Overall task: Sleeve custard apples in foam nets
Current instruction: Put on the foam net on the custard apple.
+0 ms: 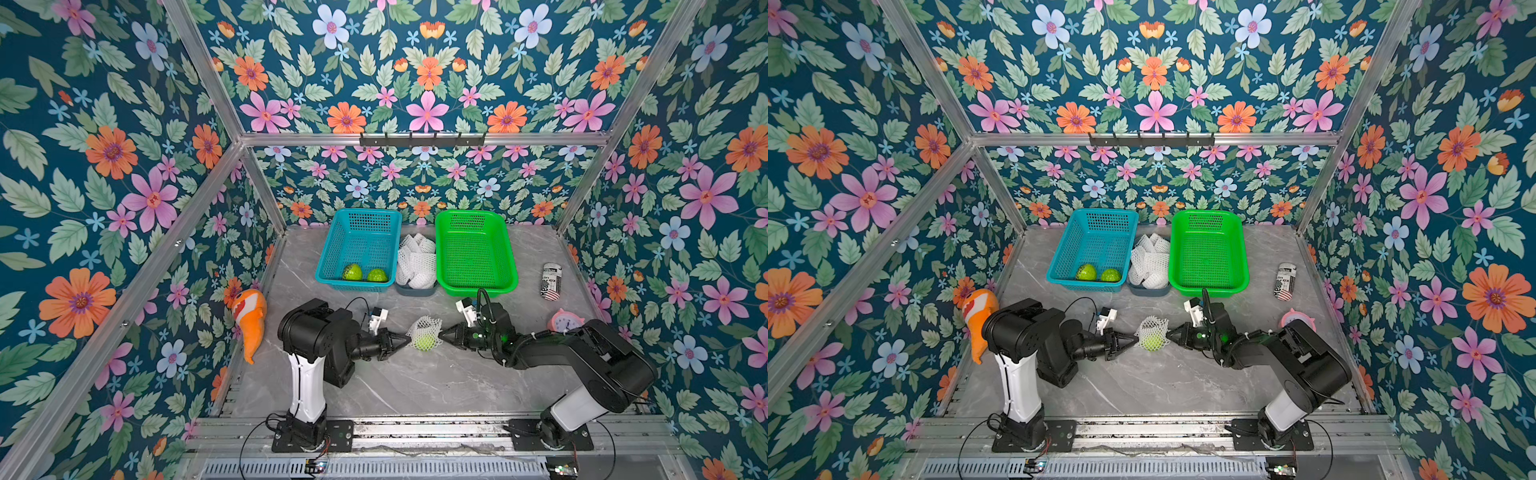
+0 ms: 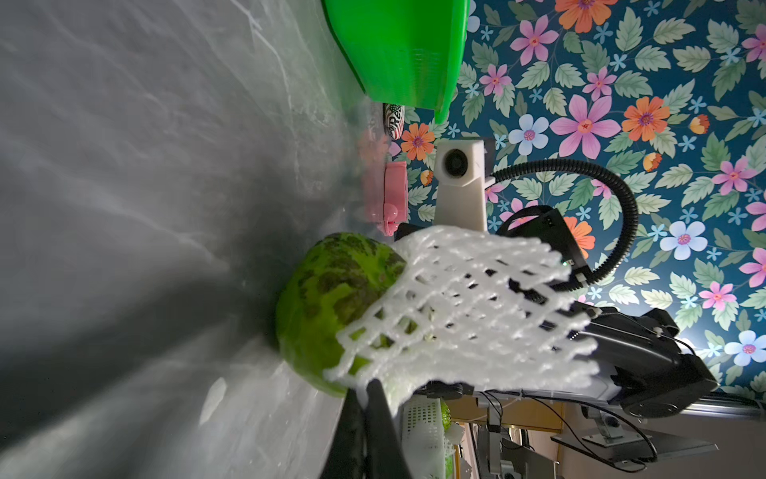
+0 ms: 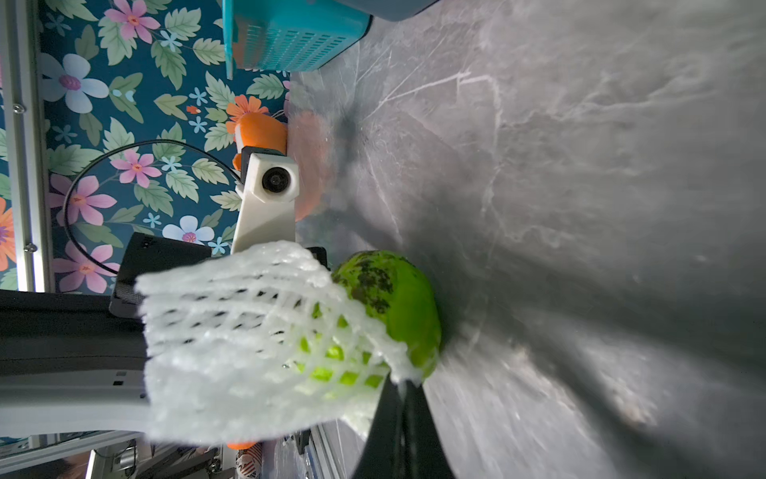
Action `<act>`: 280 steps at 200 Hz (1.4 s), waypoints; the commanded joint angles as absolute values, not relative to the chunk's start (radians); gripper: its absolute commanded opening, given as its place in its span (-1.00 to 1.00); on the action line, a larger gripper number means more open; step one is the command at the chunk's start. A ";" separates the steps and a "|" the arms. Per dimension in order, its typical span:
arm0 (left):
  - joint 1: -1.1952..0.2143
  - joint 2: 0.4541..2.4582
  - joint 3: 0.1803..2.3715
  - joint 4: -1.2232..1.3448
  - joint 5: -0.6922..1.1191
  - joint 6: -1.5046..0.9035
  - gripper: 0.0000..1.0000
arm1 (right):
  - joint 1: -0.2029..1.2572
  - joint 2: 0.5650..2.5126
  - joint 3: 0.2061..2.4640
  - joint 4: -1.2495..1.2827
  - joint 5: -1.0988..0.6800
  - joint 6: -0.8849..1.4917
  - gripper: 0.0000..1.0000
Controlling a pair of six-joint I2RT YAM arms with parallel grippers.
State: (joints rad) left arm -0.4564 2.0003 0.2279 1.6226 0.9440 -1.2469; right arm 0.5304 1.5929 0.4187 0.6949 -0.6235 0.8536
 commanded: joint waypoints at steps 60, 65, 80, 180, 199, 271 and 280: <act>-0.462 2.035 0.237 1.718 0.971 -1.220 -1.00 | 0.561 1.637 0.464 0.615 -0.590 0.802 -1.00; -0.462 2.038 0.237 1.718 0.971 -1.218 -1.00 | 0.561 1.636 0.464 0.613 -0.586 0.801 -1.00; -0.463 2.058 0.246 1.718 0.970 -1.217 -1.00 | 0.561 1.639 0.466 0.614 -0.575 0.805 -1.00; -0.476 2.074 0.260 1.678 0.942 -1.212 -1.00 | 0.563 1.649 0.493 0.568 -0.535 0.775 -1.00; -0.479 2.036 0.265 1.591 0.931 -1.165 -1.00 | 0.574 1.642 0.499 0.534 -0.525 0.745 -1.00; -0.486 1.921 0.279 1.258 0.888 -0.993 -1.00 | 0.595 1.627 0.514 0.479 -0.479 0.712 -1.00; -0.488 1.911 0.279 1.226 0.884 -0.973 -1.00 | 0.601 1.626 0.517 0.473 -0.473 0.707 -1.00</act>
State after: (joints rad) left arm -0.4854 1.9285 0.2771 1.3571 0.9020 -1.0607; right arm 0.5900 1.6329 0.5114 0.4911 -0.4934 0.7300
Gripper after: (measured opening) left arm 0.050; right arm 0.051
